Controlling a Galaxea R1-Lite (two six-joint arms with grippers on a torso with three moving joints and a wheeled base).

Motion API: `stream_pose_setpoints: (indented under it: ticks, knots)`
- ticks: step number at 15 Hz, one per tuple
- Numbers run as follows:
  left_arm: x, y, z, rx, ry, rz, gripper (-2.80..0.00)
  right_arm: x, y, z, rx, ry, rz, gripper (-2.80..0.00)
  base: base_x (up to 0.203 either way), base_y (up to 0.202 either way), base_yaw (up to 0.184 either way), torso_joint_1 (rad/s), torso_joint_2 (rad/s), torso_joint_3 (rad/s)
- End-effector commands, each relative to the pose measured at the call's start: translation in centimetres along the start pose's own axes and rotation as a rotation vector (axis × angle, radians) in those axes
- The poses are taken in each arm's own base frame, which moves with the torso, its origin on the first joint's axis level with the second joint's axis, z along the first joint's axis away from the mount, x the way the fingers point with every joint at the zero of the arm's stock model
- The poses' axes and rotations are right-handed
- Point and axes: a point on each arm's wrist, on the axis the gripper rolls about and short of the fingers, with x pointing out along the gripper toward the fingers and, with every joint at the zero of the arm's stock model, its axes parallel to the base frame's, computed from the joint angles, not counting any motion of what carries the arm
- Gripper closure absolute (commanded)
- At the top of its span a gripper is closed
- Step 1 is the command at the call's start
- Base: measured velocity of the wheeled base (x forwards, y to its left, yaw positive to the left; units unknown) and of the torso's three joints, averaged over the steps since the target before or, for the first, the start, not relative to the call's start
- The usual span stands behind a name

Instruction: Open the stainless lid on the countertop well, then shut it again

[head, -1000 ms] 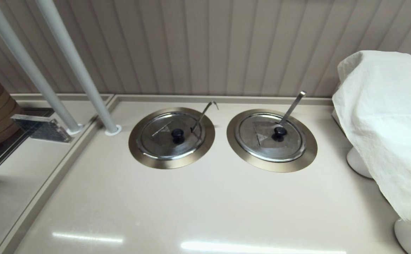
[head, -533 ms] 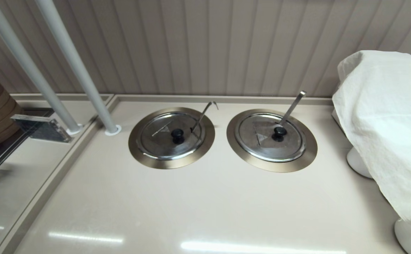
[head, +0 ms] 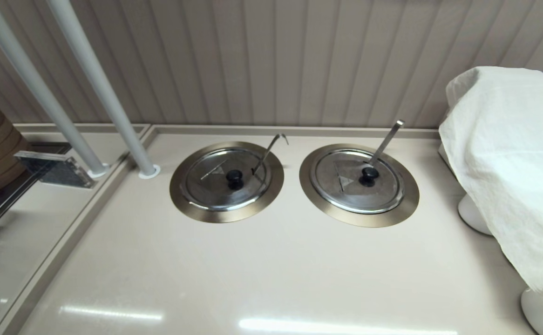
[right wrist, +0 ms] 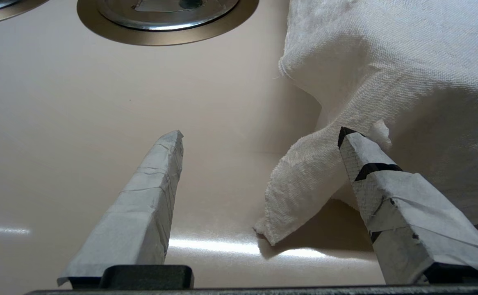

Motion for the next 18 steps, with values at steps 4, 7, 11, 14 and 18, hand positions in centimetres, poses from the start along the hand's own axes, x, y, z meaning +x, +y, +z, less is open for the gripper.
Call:
stream_pose_setpoints:
  ticks: [4, 7, 11, 14, 18]
  knots:
    - [0.03, 0.00, -0.03, -0.006, 0.003, 0.001, 0.00, 0.00, 0.00, 0.00, 0.001, 0.000, 0.000, -2.80, 0.000, 0.000, 0.000, 0.000, 0.00, 0.000]
    - [0.03, 0.00, -0.03, -0.007, 0.004, 0.003, 0.00, 0.00, -0.01, 0.00, 0.006, 0.000, -0.006, -2.80, 0.000, 0.000, 0.000, 0.000, 0.00, 0.000]
    - [0.03, 0.00, -0.03, -0.007, 0.004, 0.002, 0.00, 0.00, -0.02, 0.00, 0.008, 0.000, -0.008, -2.80, 0.000, 0.000, 0.000, 0.000, 0.00, 0.000]
    - [0.04, 0.00, -0.03, -0.007, 0.004, 0.001, 0.00, 0.00, -0.02, 0.00, 0.006, 0.000, -0.007, -2.80, 0.000, 0.000, 0.000, 0.000, 0.00, 0.000]
    - [0.03, 0.00, -0.03, -0.007, 0.003, 0.002, 0.00, 0.00, -0.02, 0.00, 0.006, 0.000, -0.009, -2.80, 0.000, 0.000, 0.000, 0.000, 0.00, 0.000]
